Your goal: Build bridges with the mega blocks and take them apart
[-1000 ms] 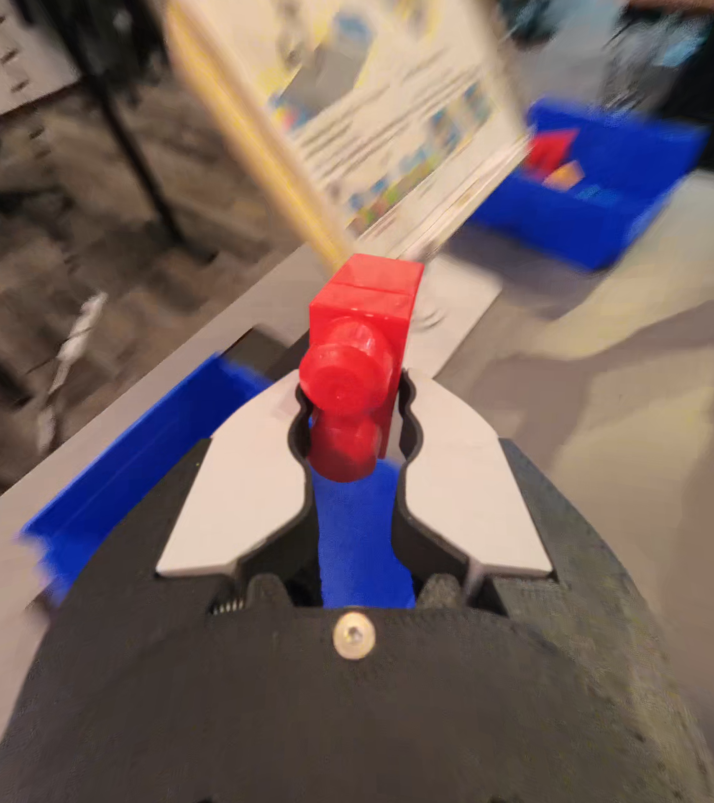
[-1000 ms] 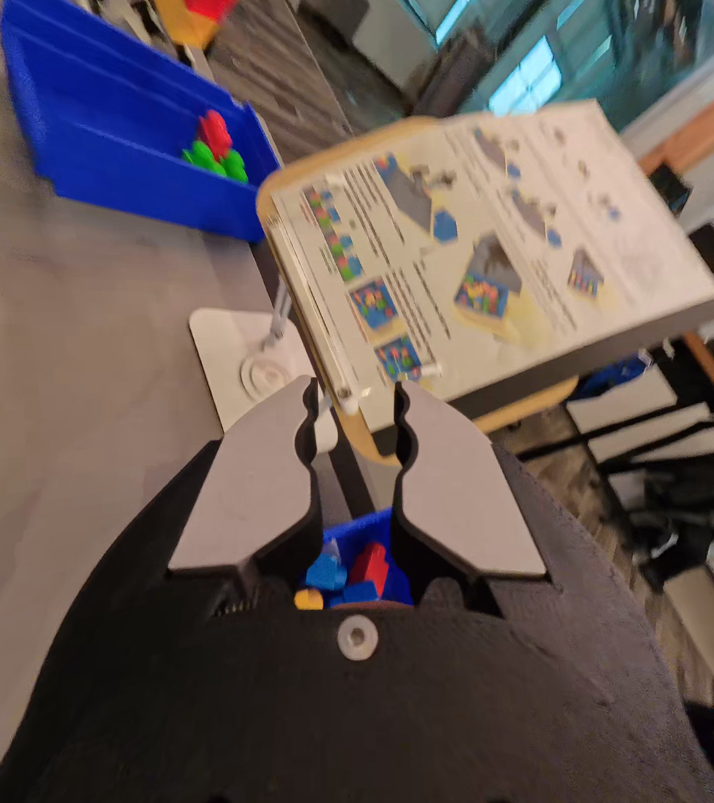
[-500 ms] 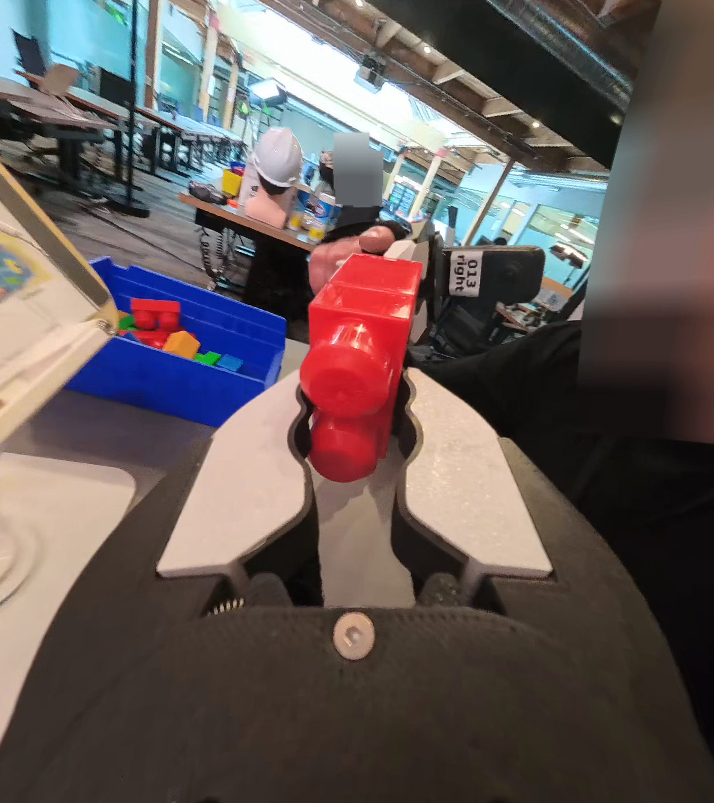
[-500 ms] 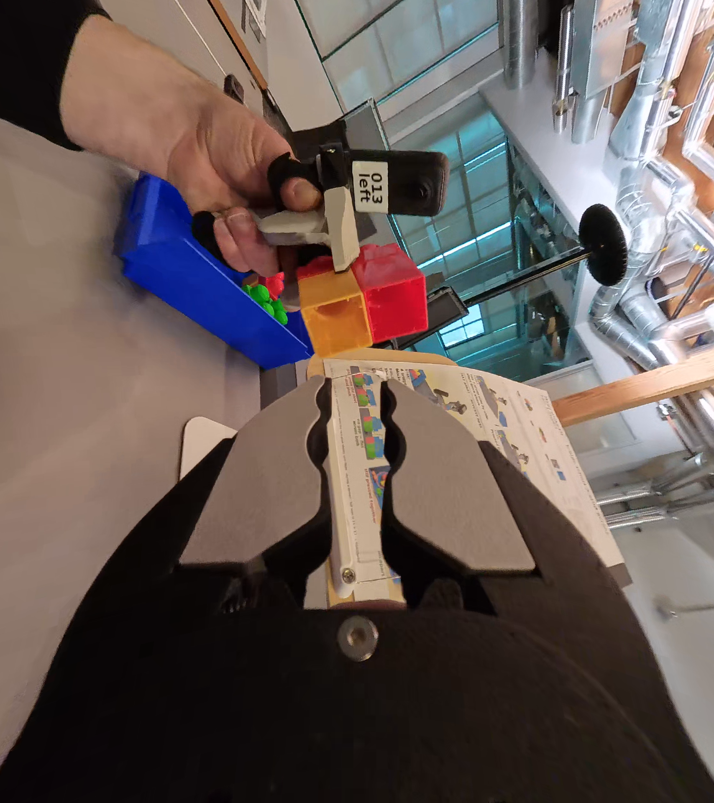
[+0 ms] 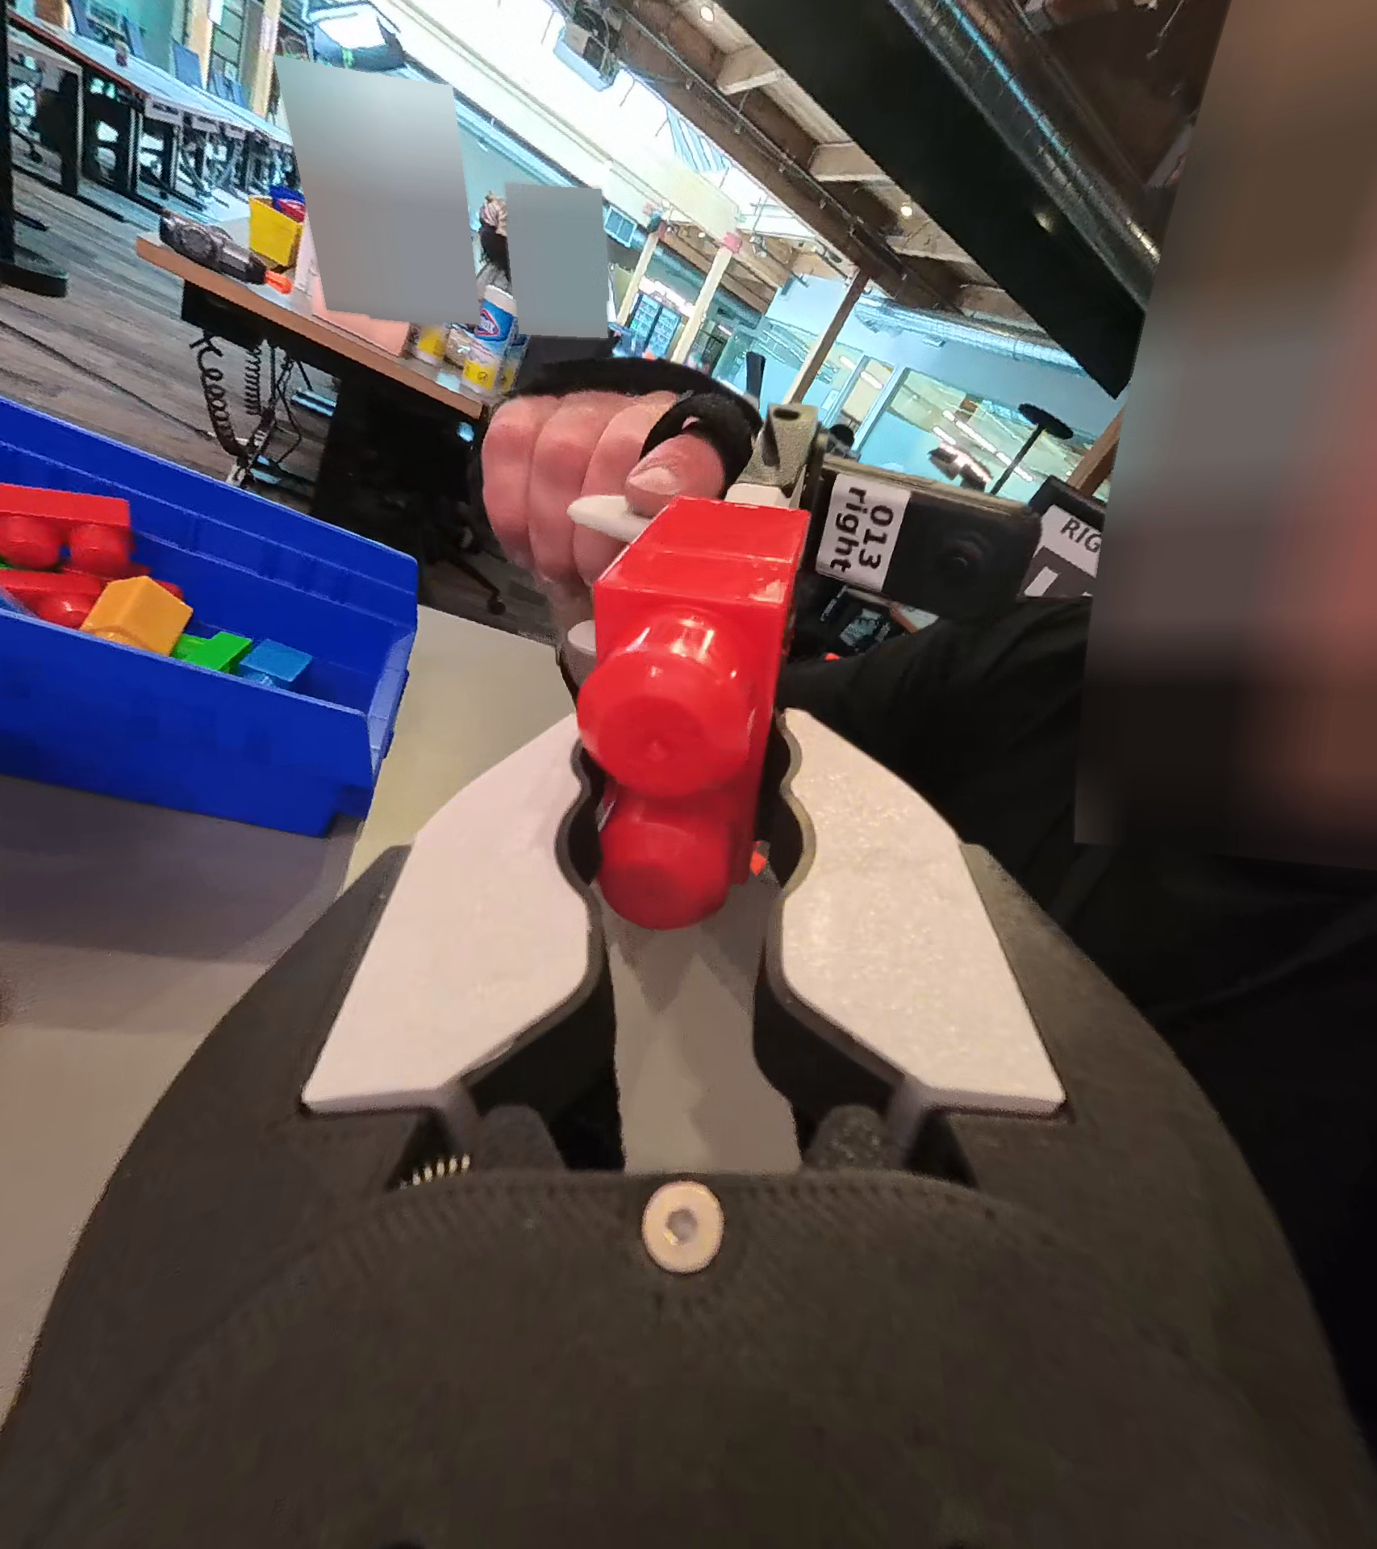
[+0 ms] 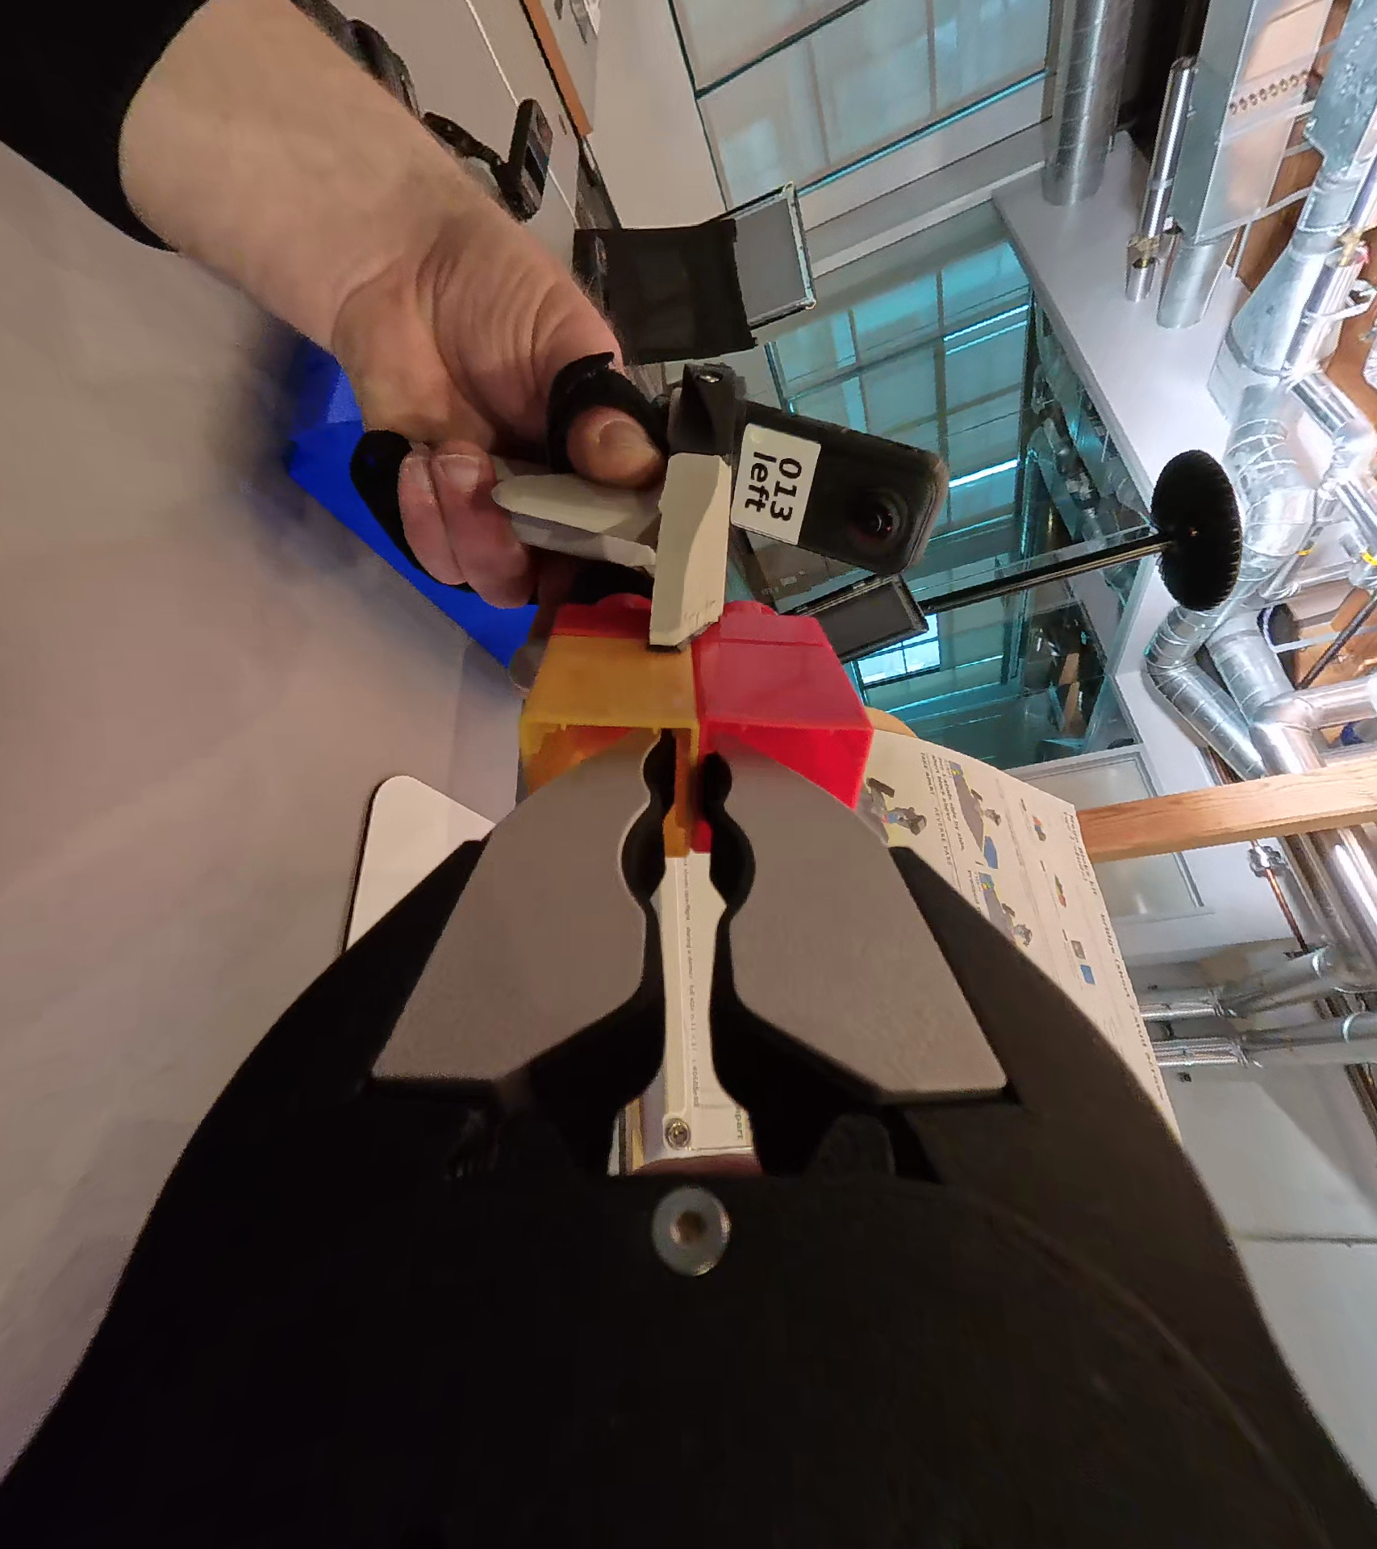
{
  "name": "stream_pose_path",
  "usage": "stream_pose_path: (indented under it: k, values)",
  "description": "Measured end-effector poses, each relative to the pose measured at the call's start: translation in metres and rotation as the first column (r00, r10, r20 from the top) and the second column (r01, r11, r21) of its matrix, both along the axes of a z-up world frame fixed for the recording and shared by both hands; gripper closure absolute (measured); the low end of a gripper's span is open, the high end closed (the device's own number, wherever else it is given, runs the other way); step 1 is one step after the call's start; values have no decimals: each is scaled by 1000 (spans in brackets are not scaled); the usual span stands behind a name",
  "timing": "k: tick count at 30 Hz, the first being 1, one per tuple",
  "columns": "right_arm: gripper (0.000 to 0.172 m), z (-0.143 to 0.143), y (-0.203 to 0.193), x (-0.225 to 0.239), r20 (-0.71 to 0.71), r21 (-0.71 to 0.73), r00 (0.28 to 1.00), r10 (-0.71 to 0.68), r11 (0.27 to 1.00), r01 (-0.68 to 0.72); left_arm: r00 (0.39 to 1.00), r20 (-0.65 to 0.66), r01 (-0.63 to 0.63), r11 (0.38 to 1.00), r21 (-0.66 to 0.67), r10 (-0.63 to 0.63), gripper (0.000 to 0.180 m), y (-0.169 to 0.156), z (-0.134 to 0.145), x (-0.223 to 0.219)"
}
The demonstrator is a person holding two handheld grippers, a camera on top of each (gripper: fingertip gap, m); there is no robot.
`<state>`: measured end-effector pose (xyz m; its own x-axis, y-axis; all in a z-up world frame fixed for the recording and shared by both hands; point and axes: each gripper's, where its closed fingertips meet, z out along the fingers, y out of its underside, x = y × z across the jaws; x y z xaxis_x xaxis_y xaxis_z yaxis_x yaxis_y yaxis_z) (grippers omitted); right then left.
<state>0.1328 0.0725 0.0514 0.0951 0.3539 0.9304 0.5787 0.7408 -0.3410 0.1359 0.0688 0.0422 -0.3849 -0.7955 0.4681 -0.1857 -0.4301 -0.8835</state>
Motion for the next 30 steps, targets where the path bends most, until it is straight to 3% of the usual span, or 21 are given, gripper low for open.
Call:
stream_pose_path:
  k: [6, 19, 22, 24, 27, 30]
  values:
    - [168, -1, 0, 3, 27, 29, 1000, -6, 1000, 5, 998, 65, 7, 1000, 1, -7, 144, -1, 1, 1]
    - [168, 12, -25, 7, 74, 122, 997, 13, 992, -22, 999, 48, 19, 991, 133, -26, 145, -24, 12, 1]
    - [168, 47, -33, 41, -16, 137, 1000, -2, 991, 4, 976, 165, -149, 988, 34, 141, 145, 19, 37, -42]
    - [169, 74, -38, 74, -83, 171, 996, -39, 984, 53, 960, 154, -253, 961, 113, 234, 145, 35, 39, -63]
    - [168, 86, -39, 91, -112, 168, 992, -63, 982, 81, 963, 142, -245, 961, 125, 227, 145, 33, 42, -59]
    - [168, 85, -23, 108, -93, 172, 981, -172, 967, 186, 965, 142, -240, 963, 124, 222, 145, 31, 44, -58]
